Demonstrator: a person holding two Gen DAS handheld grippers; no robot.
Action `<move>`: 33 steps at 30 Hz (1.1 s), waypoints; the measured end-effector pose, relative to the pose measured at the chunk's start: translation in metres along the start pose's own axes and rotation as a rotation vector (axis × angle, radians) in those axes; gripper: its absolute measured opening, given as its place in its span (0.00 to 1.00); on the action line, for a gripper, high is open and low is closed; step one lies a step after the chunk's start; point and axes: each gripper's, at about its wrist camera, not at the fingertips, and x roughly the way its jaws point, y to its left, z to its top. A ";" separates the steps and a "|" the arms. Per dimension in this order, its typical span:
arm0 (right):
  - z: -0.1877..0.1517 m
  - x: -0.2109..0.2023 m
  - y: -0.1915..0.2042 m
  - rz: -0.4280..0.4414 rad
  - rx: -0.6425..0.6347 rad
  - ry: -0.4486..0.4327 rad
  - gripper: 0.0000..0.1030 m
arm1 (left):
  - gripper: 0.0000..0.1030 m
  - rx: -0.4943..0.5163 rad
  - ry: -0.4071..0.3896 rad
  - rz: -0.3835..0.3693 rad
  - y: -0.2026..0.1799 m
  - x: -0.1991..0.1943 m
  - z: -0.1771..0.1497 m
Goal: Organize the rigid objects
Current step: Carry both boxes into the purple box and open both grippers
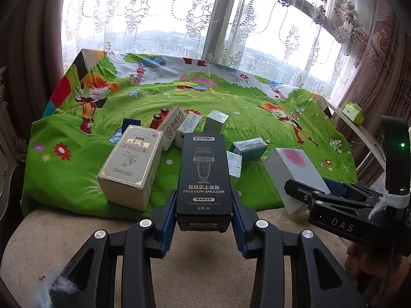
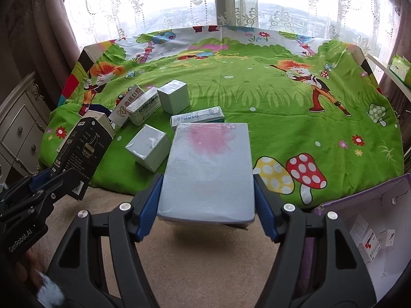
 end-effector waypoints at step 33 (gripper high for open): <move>-0.093 -0.100 -0.166 -0.110 0.369 -0.039 0.68 | 0.39 0.293 0.123 -0.328 -0.147 0.012 -0.004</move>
